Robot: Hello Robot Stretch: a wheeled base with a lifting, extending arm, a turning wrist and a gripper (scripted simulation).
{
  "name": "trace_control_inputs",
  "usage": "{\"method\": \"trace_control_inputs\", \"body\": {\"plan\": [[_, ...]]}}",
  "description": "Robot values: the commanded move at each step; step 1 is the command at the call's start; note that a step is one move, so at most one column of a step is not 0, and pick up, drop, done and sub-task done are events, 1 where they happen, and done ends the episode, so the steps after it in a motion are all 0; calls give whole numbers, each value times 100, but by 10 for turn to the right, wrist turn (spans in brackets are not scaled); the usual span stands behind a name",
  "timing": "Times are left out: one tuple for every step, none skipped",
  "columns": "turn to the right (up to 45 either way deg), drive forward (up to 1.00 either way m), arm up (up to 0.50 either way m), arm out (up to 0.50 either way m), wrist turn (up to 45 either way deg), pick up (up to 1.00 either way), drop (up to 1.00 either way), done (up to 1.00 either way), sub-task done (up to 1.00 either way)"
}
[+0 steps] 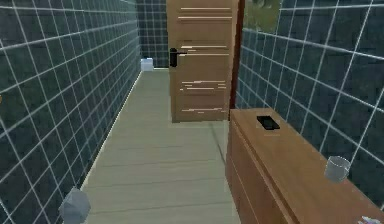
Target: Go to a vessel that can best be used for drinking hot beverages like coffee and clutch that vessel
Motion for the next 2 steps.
{"method": "trace_control_inputs", "body": {"plan": [[60,0,0,0,0,0,0,0,0],[0,65,0,0,0,0,0,0,0]]}}
